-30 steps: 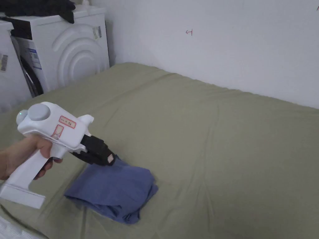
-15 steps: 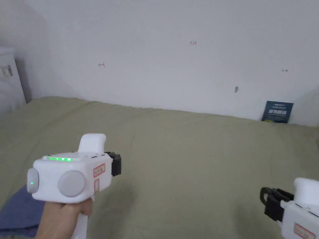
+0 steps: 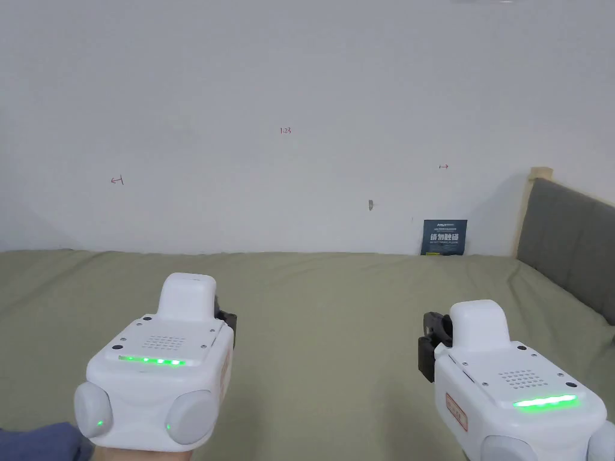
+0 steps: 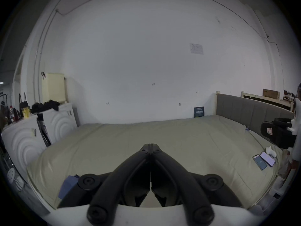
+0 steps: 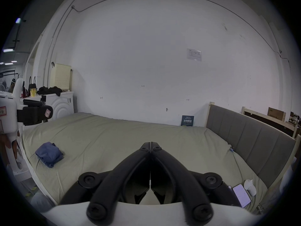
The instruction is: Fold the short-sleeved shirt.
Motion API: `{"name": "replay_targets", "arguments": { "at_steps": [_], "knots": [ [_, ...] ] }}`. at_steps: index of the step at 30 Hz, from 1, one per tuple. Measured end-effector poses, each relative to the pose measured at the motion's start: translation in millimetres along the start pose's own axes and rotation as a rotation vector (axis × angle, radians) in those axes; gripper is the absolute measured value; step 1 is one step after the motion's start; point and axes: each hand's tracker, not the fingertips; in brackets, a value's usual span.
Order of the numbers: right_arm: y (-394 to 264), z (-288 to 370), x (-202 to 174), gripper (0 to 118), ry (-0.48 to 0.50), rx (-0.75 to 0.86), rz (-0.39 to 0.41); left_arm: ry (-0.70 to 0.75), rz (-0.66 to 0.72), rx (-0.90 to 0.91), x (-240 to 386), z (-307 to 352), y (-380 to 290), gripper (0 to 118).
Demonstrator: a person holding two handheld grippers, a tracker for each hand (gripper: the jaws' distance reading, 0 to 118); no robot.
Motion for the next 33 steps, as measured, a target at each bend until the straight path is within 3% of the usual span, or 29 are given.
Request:
{"name": "replay_targets", "arguments": {
  "at_steps": [16,17,18,19,20,21,22,23,24,27,33],
  "knots": [
    [5.1,-0.3,3.6,1,-0.005,0.010,0.010,0.010,0.012,-0.027,-1.6,4.7,1.7,0],
    [4.1,-0.2,3.0,8,-0.015,0.013,0.016,0.011,0.013,-0.027,-2.5,4.8,1.2,0],
    [3.2,0.1,2.2,27,-0.037,0.018,0.025,0.021,0.013,-0.025,-3.2,4.7,0.7,4],
    [1.4,0.1,1.6,61,-0.072,0.034,0.032,0.026,0.011,-0.029,-4.2,4.2,0.2,30],
    [0.7,0.1,2.7,101,-0.063,0.034,0.027,0.035,0.011,-0.038,-4.5,4.1,-0.2,71],
    [0.4,-0.6,4.2,101,-0.064,0.036,0.018,0.036,0.007,-0.039,-4.5,4.3,-0.9,71],
    [0.2,-2.9,5.6,113,-0.061,0.014,0.009,0.044,0.002,-0.049,-3.9,4.1,-1.5,89],
    [1.2,3.9,7.1,118,-0.110,0.053,-0.020,0.039,-0.002,-0.101,-5.6,4.4,-7.5,118],
    [3.5,5.7,8.8,118,-0.058,0.040,0.002,0.059,0.002,-0.024,-7.5,2.4,-6.8,117],
    [3.2,4.5,8.0,118,-0.077,0.021,0.032,0.074,-0.031,-0.032,-5.3,-4.6,-14.7,118],
    [3.7,8.5,17.9,118,-0.088,0.023,0.005,0.014,0.018,-0.050,-12.9,1.4,-15.9,118]
  ]
}}
